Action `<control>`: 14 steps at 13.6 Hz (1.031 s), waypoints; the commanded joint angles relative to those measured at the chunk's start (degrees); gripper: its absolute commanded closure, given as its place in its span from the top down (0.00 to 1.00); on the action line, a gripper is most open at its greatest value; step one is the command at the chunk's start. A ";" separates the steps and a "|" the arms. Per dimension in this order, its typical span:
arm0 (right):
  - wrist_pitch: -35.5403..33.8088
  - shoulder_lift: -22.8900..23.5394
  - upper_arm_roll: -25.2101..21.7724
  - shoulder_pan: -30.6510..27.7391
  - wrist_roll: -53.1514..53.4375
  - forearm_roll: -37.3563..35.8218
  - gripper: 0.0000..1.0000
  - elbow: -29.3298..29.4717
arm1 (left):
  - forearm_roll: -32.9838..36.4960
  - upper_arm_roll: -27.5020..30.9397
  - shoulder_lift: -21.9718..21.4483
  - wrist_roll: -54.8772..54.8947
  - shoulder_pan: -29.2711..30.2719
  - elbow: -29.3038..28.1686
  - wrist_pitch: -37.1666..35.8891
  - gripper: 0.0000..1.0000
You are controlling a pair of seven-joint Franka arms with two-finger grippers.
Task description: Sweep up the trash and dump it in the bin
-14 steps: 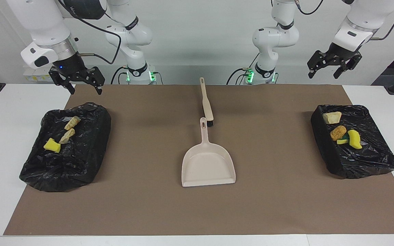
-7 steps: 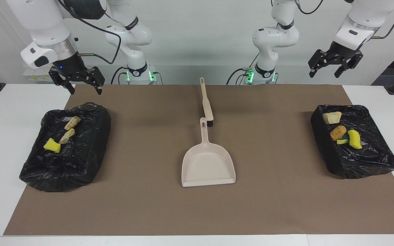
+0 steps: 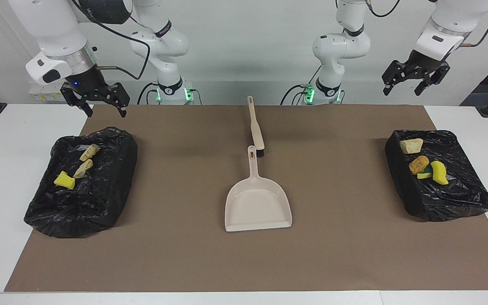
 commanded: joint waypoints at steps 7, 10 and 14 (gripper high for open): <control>-2.21 -0.69 -0.06 -0.32 -1.01 -1.36 1.00 1.59 | 0.63 -0.46 -0.69 -0.01 0.70 0.04 -0.62 1.00; -5.46 -0.78 -0.23 -0.40 -1.09 -1.19 1.00 1.68 | 0.72 -0.46 -0.69 -0.01 0.70 -0.05 -0.62 1.00; -6.43 -0.78 -0.23 -0.49 -1.09 -1.36 1.00 1.68 | 0.63 -0.46 -0.69 -0.01 0.70 -0.05 -0.54 1.00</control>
